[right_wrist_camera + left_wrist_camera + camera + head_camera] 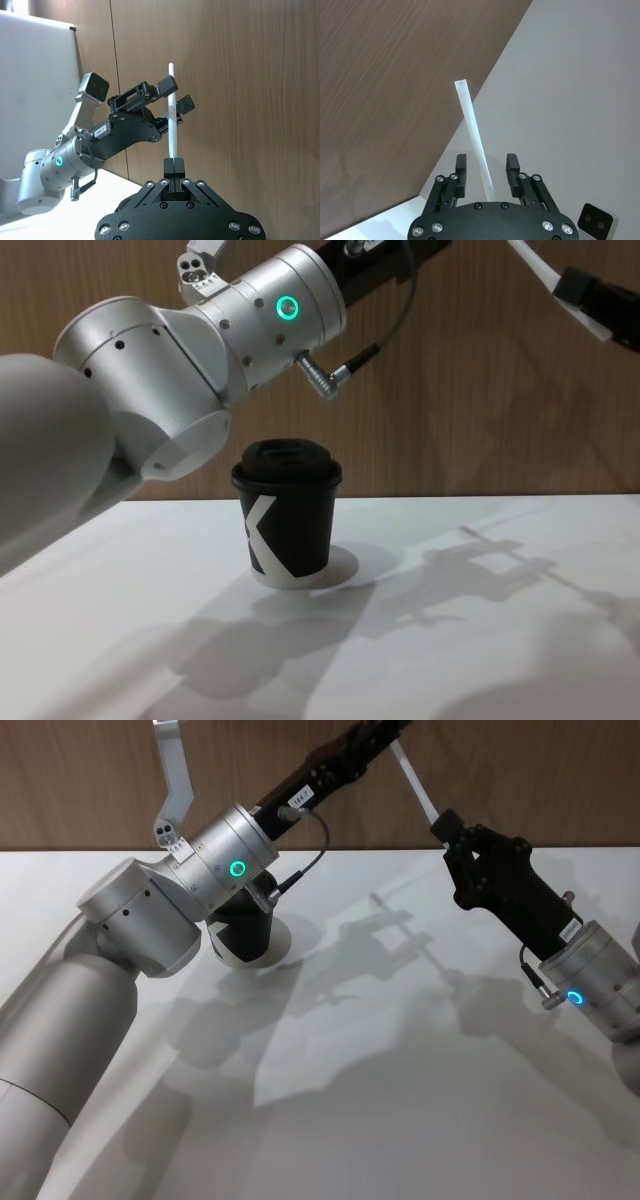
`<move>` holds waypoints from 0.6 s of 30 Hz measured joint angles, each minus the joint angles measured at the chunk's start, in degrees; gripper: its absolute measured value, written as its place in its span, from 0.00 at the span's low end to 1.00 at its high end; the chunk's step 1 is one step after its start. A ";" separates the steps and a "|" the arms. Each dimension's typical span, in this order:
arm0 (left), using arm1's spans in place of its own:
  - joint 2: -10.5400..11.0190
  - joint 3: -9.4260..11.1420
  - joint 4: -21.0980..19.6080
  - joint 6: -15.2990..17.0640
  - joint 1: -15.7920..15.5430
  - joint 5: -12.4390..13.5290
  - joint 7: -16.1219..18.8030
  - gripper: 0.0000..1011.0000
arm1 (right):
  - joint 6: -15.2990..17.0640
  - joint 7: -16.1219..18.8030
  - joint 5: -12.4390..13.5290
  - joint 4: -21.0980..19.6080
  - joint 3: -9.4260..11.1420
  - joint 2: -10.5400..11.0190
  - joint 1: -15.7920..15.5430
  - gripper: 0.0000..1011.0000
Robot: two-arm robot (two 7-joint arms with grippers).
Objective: Pick up the straw with one hand, pass it to the other hand, and insert it into the cup.
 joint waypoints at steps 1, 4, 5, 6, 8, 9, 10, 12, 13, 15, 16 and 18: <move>0.03 0.02 0.00 -0.05 -0.01 -0.02 0.03 0.51 | 0.00 0.00 0.00 0.00 0.00 0.00 0.00 0.00; 0.12 0.10 -0.04 -0.31 -0.01 -0.08 0.23 0.44 | 0.00 0.00 0.00 0.00 0.00 0.00 0.00 0.00; 0.17 0.12 -0.08 -0.38 -0.01 -0.09 0.28 0.37 | 0.00 0.00 0.00 0.00 0.00 0.00 0.00 0.00; 0.26 0.16 -0.19 -0.49 0.00 -0.09 0.39 0.35 | 0.00 0.00 0.00 0.00 0.00 0.00 0.00 0.00; 0.34 0.20 -0.33 -0.66 0.03 -0.09 0.51 0.29 | 0.00 0.00 0.00 0.00 0.00 0.00 0.00 0.00; 0.42 0.22 -0.42 -0.72 0.06 -0.09 0.56 0.25 | 0.00 0.00 0.00 0.00 0.00 0.00 0.00 0.00; 0.47 0.24 -0.47 -0.78 0.08 -0.09 0.60 0.23 | 0.00 0.00 0.00 0.00 0.00 0.00 0.00 0.00; 0.67 0.37 -0.73 -1.02 0.19 -0.08 0.78 0.17 | 0.00 0.00 0.00 0.00 0.00 0.00 0.00 0.00; 0.67 0.37 -0.73 -1.02 0.19 -0.08 0.78 0.13 | 0.00 0.00 0.00 0.00 0.00 0.00 0.00 0.00; 0.80 0.46 -0.85 -1.25 0.25 -0.04 0.87 0.10 | 0.00 0.00 0.00 0.00 0.00 0.00 0.00 0.00; 0.85 0.49 -0.88 -1.32 0.28 -0.02 0.91 0.09 | 0.00 0.00 0.00 0.00 0.00 0.00 0.00 0.00; 0.94 0.59 -0.94 -1.59 0.36 0.00 1.02 0.07 | 0.00 0.00 0.00 0.00 0.00 0.00 0.00 0.00</move>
